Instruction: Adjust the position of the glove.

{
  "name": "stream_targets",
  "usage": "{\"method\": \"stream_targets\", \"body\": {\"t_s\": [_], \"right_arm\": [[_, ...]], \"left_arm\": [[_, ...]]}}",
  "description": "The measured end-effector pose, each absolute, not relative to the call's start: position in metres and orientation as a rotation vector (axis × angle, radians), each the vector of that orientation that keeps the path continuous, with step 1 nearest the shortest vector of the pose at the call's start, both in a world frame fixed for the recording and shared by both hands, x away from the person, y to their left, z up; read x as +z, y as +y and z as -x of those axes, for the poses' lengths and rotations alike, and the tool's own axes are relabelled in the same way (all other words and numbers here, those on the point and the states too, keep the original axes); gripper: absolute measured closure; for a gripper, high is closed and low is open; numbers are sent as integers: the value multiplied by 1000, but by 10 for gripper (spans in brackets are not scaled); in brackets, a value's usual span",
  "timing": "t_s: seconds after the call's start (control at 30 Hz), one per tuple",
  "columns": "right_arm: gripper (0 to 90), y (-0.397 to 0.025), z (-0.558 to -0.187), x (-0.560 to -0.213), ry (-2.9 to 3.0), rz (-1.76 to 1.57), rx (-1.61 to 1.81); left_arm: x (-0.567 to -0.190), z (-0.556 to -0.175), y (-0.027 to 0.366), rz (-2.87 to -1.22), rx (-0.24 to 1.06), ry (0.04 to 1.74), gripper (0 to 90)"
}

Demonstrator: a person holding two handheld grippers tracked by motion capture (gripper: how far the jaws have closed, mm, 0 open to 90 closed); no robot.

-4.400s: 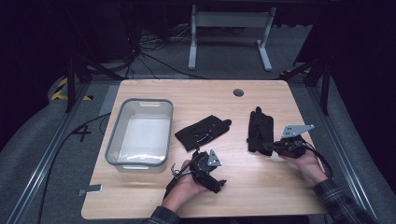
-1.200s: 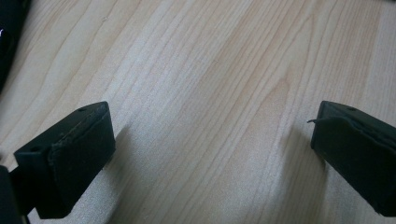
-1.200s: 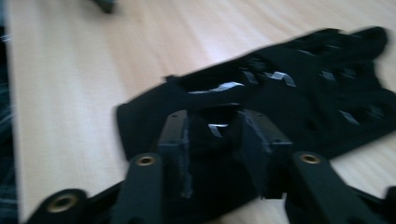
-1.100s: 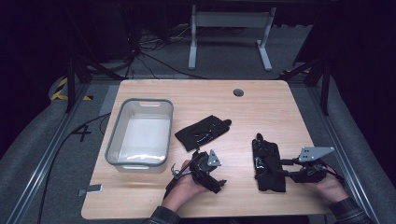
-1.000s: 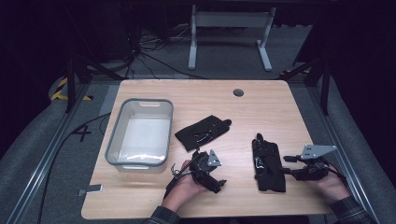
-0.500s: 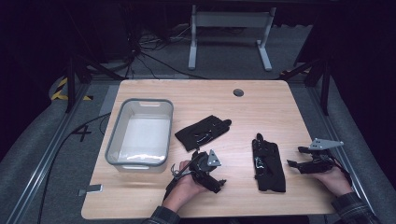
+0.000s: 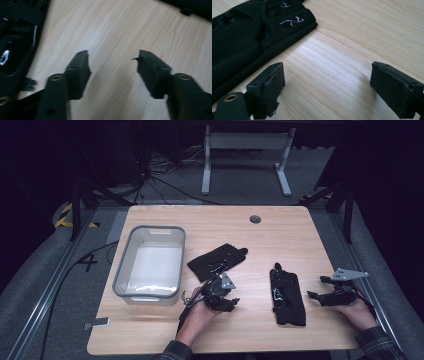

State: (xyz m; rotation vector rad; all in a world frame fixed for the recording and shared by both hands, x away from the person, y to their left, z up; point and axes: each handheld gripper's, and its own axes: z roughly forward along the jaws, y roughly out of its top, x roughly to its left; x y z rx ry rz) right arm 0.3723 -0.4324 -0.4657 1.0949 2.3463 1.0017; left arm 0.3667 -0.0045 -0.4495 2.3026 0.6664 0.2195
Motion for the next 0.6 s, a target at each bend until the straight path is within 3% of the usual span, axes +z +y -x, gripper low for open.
{"method": "stream_targets", "body": {"t_s": [0.03, 0.13, 0.17, 0.3, 0.6], "right_arm": [[130, -432, -372, -466, 2346, -1095, 1002], [130, -432, -372, -466, 2351, -1088, 1003], [131, -432, -372, -466, 2352, -1087, 1003], [130, -432, -372, -466, 2353, -1086, 1004], [131, -432, -373, -466, 2355, -1083, 1006]], "left_arm": [[-447, -369, -5, -2305, 222, 680, 494], [-442, -377, -5, -2311, 253, 704, 642], [-440, -382, -5, -2310, 253, 732, 741], [-434, -395, -5, -2294, 260, 793, 894], [-428, -423, -8, -2287, 353, 892, 898]]}}
